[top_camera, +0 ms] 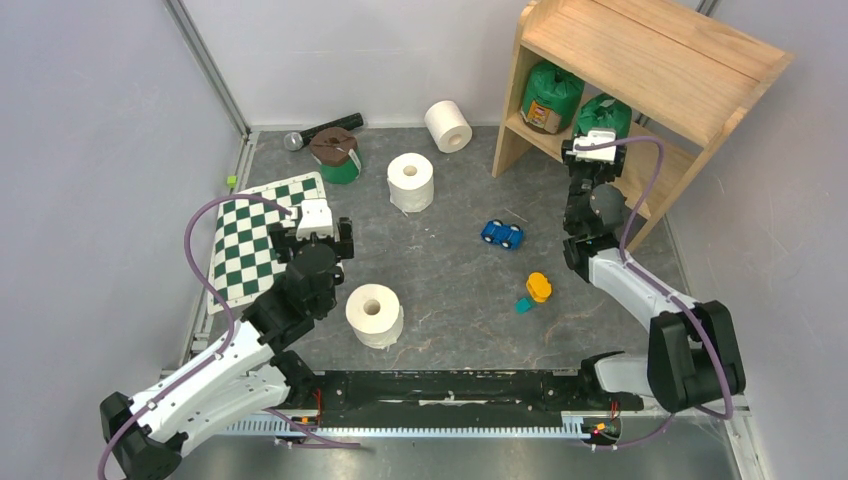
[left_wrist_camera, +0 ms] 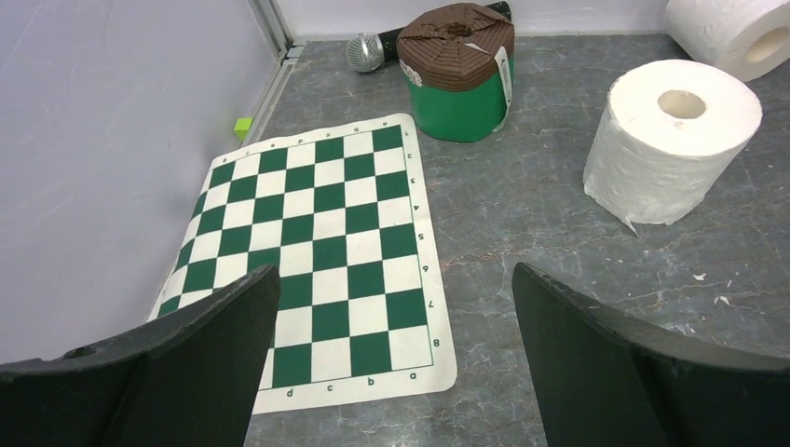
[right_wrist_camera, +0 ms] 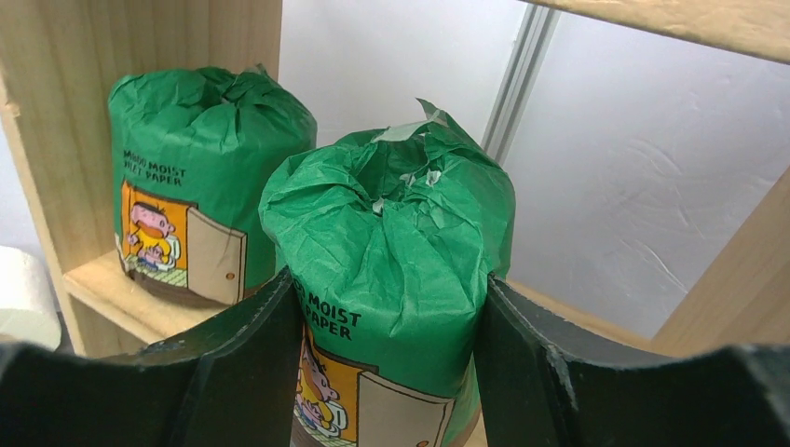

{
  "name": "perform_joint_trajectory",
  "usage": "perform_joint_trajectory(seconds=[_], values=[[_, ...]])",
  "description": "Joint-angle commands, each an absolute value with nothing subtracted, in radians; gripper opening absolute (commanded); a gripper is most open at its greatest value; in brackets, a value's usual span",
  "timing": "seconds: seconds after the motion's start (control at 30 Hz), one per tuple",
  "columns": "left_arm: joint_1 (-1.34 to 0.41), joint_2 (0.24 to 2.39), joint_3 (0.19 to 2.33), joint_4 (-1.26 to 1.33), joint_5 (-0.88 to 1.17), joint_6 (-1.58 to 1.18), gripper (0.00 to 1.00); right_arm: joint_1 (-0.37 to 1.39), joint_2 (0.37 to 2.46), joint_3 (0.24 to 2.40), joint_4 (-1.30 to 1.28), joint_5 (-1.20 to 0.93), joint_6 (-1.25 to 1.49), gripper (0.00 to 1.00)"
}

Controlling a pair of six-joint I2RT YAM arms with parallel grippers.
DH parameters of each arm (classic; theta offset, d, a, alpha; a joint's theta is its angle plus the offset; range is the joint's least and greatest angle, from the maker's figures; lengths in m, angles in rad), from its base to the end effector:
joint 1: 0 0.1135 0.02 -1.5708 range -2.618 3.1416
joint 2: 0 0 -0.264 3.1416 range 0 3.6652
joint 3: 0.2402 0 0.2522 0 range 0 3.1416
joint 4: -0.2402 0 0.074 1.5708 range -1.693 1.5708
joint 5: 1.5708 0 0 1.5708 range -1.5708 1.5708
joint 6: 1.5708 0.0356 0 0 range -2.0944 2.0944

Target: Place and organize the paper towels onto the shelf

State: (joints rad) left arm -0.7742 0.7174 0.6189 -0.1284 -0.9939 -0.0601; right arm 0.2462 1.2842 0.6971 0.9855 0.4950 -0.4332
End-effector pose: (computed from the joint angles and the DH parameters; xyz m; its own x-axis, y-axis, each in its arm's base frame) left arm 0.1365 -0.0918 0.3017 -0.1484 0.0993 -0.9839 -0.2119 0.9687 0.1297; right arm 0.2753 0.0517 0.3218 0.2533 -0.3172 -0.9139 0.3487 0.9111 -0.2196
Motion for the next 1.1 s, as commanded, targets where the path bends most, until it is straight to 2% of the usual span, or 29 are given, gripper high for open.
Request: perform_joint_trajectory(seconds=[0.0, 0.53, 0.8, 1.07], values=[[-0.759, 0.718, 0.654, -0.101, -1.027, -0.041, 1.0, 0.224, 1.329, 0.793, 1.116, 0.475, -0.408, 0.37], [-0.704, 0.7, 0.675, -0.144, -0.972, -0.104, 1.0, 0.195, 1.522, 0.895, 1.187, 0.463, -0.342, 0.4], [-0.664, 0.698, 0.678, -0.158, -0.927, -0.14, 1.0, 0.194, 1.519, 0.891, 1.16, 0.477, -0.318, 0.44], [-0.634, 0.702, 0.686, -0.177, -0.891, -0.169, 1.0, 0.182, 1.469, 0.887, 1.019, 0.431, -0.357, 0.59]])
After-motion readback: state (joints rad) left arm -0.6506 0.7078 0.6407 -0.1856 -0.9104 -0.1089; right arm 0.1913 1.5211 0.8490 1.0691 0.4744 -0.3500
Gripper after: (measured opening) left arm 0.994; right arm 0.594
